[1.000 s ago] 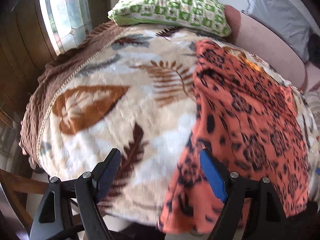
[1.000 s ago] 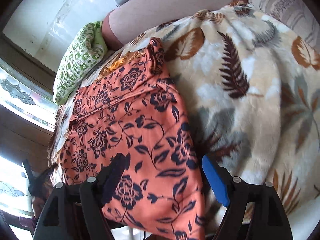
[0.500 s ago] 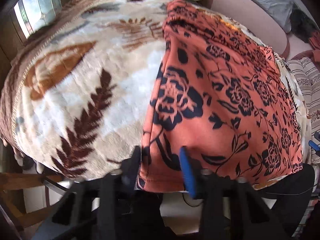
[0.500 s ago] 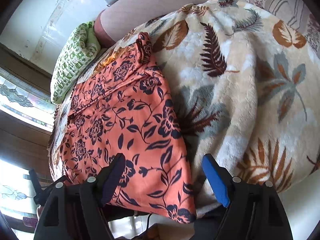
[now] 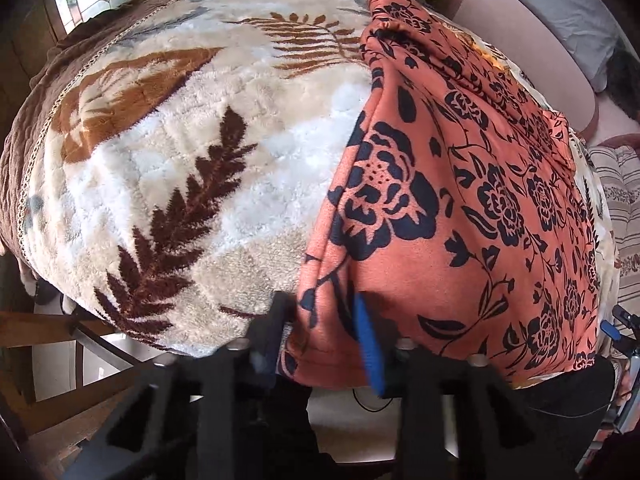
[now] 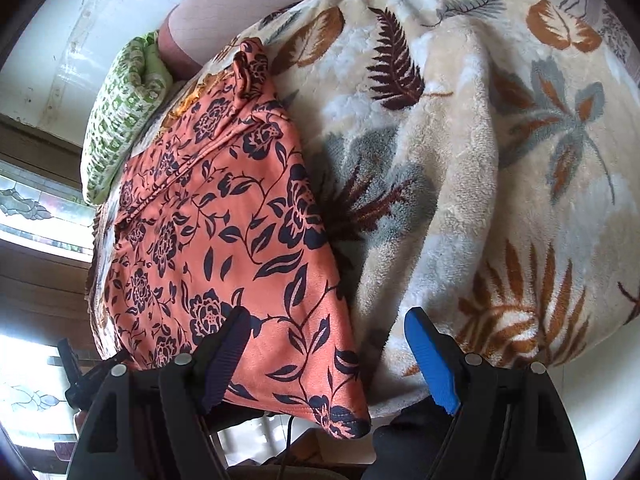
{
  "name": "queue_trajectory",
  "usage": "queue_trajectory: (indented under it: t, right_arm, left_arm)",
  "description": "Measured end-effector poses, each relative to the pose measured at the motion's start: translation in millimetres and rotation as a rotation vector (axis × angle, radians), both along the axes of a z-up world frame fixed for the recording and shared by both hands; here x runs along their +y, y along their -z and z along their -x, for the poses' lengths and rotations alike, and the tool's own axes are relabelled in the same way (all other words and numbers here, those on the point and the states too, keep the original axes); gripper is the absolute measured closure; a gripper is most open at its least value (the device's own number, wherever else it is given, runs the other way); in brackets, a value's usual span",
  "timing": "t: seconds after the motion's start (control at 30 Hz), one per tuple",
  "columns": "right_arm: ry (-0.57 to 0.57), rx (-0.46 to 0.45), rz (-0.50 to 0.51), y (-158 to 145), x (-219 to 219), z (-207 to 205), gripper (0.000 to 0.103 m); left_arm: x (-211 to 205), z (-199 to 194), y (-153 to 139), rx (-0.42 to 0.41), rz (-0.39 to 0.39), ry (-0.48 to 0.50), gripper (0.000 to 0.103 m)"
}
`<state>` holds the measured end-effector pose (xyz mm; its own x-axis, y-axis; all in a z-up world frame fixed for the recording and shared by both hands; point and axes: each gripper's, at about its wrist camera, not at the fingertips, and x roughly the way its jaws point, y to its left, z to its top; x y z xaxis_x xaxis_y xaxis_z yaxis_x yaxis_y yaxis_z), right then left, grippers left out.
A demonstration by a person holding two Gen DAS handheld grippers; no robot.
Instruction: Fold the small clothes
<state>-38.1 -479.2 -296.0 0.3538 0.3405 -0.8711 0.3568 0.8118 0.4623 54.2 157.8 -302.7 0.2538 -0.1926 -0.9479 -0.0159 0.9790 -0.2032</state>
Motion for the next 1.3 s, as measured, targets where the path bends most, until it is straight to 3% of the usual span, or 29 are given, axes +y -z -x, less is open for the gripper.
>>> queue_trajectory:
  t: [0.1, 0.23, 0.33, 0.4, 0.43, 0.47, 0.53, 0.67, 0.97, 1.13, 1.3]
  right_arm:
    - [-0.024, 0.040, 0.000, 8, 10, -2, 0.023]
    - [-0.054, 0.116, 0.000, 26, 26, 0, 0.027]
    - [-0.083, 0.149, 0.036, 36, 37, 4, 0.048]
    - [-0.115, 0.150, 0.112, 35, 45, 7, 0.063]
    - [-0.124, 0.146, 0.117, 34, 47, 9, 0.069]
    - [-0.127, 0.143, 0.098, 33, 48, 10, 0.082]
    - [-0.141, 0.129, 0.083, 28, 49, 13, 0.092]
    - [-0.152, 0.014, -0.084, 1, 50, 13, 0.096]
    - [-0.115, -0.239, -0.233, -77, 34, -25, 0.096]
    - [-0.073, -0.309, -0.247, -102, 16, -77, 0.096]
    - [-0.009, -0.336, -0.267, -101, -10, -149, 0.096]
  left_arm:
    - [-3, -1, -2, -0.005, 0.016, 0.008, 0.088]
    - [-10, -2, -3, 0.007, 0.011, 0.032, 0.087]
    - [-8, -4, 0, 0.027, 0.017, 0.010, 0.066]
    - [-2, -1, 1, 0.025, 0.029, 0.008, 0.066]
    - [-1, 0, 2, 0.024, 0.026, 0.013, 0.068]
    - [-1, 1, 2, 0.015, 0.024, 0.017, 0.079]
    - [1, 3, 1, 0.005, 0.044, 0.023, 0.093]
    - [1, 3, -8, -0.023, 0.078, 0.044, 0.095]
    - [16, -24, -77, -0.124, 0.331, 0.052, 0.096]
    - [10, -81, -120, -0.170, 0.419, 0.076, 0.096]
    - [3, -167, -138, -0.166, 0.426, 0.074, 0.096]
